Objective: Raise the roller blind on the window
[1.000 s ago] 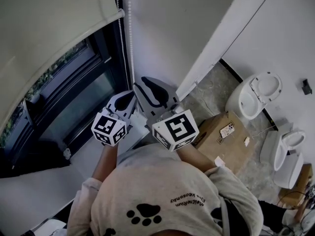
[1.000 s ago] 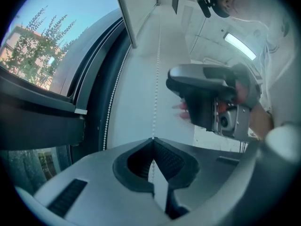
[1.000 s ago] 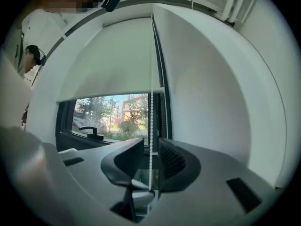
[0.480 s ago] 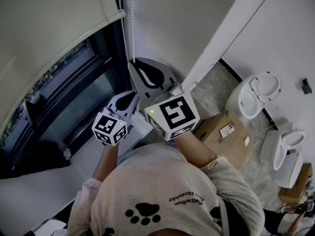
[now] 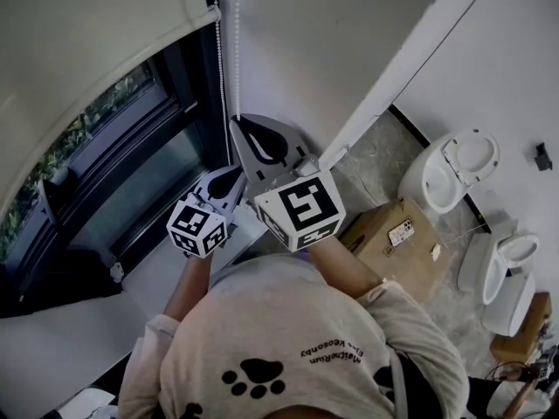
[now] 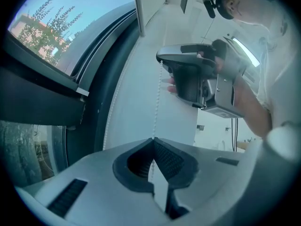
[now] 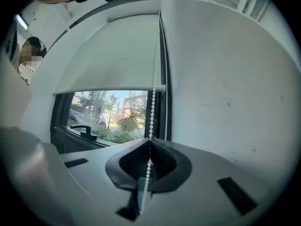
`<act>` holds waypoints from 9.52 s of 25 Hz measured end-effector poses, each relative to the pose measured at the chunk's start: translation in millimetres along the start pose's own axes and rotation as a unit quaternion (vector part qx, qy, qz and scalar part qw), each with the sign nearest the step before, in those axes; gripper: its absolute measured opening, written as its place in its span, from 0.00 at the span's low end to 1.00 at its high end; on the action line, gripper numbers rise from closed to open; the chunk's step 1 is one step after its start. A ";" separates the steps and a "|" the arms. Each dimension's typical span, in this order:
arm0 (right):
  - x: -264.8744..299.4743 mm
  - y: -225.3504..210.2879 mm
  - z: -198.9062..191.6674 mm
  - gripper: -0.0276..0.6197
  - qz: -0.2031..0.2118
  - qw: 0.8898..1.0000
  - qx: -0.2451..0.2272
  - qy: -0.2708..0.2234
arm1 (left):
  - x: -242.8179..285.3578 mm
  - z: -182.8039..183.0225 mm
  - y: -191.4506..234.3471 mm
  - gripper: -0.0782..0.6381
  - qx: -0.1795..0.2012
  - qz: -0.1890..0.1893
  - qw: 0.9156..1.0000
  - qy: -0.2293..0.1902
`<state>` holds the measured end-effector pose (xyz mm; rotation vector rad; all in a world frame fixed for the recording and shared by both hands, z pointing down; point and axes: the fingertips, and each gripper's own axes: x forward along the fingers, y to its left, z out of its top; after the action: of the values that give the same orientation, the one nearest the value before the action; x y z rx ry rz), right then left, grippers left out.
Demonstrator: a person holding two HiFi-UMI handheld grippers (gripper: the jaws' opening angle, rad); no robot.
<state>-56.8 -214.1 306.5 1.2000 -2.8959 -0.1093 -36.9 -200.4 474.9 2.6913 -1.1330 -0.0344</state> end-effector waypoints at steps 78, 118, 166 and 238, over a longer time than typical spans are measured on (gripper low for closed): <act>2.0 15.4 -103.8 0.06 -0.015 0.999 0.004 0.042 | -27.0 197.7 -20.3 0.24 0.123 0.026 0.989 -0.079; -1.8 28.6 -190.0 0.06 -0.034 0.993 -0.025 0.107 | -10.1 135.3 4.0 0.12 0.152 0.123 0.978 -0.076; -47.9 4.4 -142.7 0.19 -0.103 0.990 0.083 0.059 | -5.3 25.8 26.3 0.12 0.120 0.100 0.987 -0.042; 10.7 4.3 -117.1 0.06 -0.061 0.996 -0.011 0.069 | -3.7 -108.2 33.5 0.12 0.067 0.109 0.990 0.065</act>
<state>-63.7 -226.0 423.4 1.3250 -2.6958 -0.0555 -51.5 -199.6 587.2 2.6193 -1.4246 0.2583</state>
